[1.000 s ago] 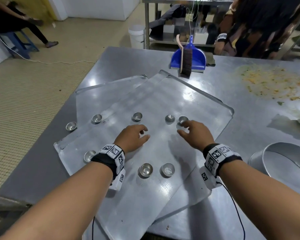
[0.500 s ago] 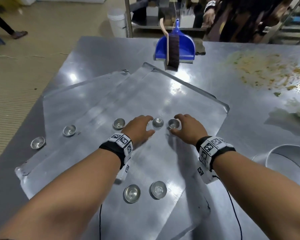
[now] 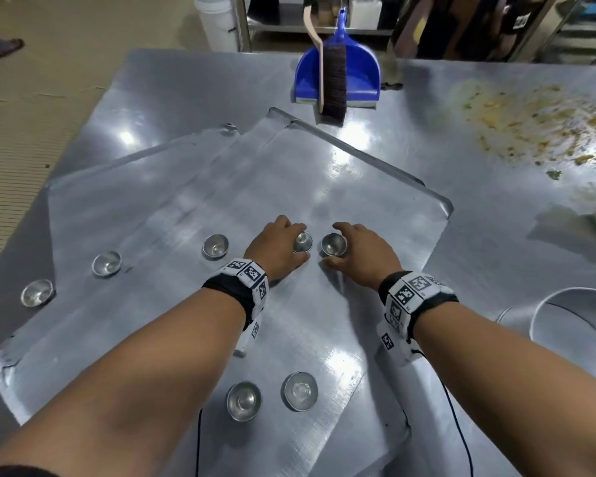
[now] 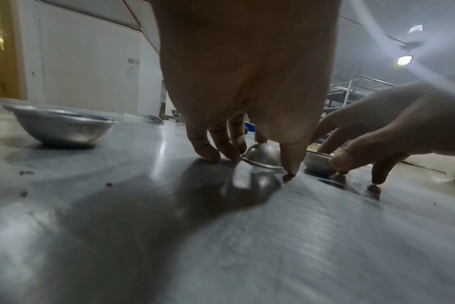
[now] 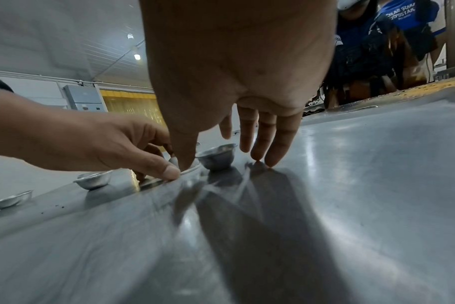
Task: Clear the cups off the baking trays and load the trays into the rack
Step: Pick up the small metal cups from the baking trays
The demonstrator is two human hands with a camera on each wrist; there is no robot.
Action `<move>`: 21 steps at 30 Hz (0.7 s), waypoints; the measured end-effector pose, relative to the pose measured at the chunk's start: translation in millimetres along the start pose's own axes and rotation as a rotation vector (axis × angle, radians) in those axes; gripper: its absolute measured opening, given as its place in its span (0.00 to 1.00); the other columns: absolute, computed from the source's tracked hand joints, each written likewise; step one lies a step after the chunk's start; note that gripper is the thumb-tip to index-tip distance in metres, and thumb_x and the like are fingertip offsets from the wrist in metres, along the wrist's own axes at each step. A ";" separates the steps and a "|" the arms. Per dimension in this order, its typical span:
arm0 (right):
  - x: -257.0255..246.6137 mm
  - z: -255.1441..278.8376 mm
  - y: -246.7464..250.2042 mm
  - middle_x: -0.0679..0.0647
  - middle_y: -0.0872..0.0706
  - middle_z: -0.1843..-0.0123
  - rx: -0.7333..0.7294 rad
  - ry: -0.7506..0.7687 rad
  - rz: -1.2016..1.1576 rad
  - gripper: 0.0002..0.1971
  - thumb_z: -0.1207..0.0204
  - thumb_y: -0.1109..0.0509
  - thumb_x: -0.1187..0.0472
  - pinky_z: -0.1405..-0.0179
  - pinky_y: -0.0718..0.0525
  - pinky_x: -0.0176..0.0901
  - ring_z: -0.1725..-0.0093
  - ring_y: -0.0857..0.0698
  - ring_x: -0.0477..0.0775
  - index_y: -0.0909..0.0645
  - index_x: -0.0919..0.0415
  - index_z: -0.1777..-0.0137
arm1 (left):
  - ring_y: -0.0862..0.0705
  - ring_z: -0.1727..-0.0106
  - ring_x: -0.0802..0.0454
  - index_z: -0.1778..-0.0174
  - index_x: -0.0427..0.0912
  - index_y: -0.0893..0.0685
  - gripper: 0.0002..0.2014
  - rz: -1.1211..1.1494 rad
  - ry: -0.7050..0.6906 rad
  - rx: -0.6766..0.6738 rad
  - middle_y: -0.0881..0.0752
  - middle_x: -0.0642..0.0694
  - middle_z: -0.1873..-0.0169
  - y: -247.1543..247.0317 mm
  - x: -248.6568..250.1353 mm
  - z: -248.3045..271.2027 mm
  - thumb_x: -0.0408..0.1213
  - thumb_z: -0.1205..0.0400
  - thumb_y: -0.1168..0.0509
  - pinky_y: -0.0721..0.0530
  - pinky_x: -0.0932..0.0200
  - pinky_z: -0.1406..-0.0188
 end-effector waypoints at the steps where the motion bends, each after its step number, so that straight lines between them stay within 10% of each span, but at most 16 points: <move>1: 0.0 0.5 0.1 0.55 0.21 0.24 0.001 0.001 -0.008 0.39 0.26 0.23 0.41 0.34 0.19 0.55 0.28 0.21 0.61 0.33 0.49 0.17 | 0.22 0.31 0.41 0.19 0.49 0.26 0.31 0.001 0.002 0.004 0.24 0.42 0.30 -0.8 -0.2 -0.4 0.51 0.18 0.28 0.19 0.43 0.31; 14: -0.7 3.7 -0.5 0.49 0.13 0.49 0.048 -0.004 -0.005 0.16 0.28 0.28 0.43 0.51 0.16 0.53 0.47 0.16 0.57 0.19 0.49 0.45 | 0.19 0.46 0.43 0.42 0.44 0.22 0.16 0.035 -0.034 0.081 0.19 0.45 0.45 0.5 0.3 6.5 0.47 0.19 0.27 0.24 0.53 0.50; 21: -5.6 17.6 -0.1 0.54 0.15 0.35 0.012 0.028 0.029 0.28 0.22 0.27 0.43 0.38 0.18 0.54 0.34 0.17 0.60 0.23 0.47 0.23 | 0.17 0.37 0.43 0.22 0.48 0.22 0.27 0.097 -0.012 0.079 0.18 0.42 0.36 11.3 -1.6 27.1 0.49 0.17 0.28 0.19 0.51 0.37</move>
Point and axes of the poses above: each hand's wrist, its own z-axis away from the middle knuckle, its own y-axis out of the back of the hand, x = y × z, the point moved 6 cm from there along -z, towards the middle knuckle
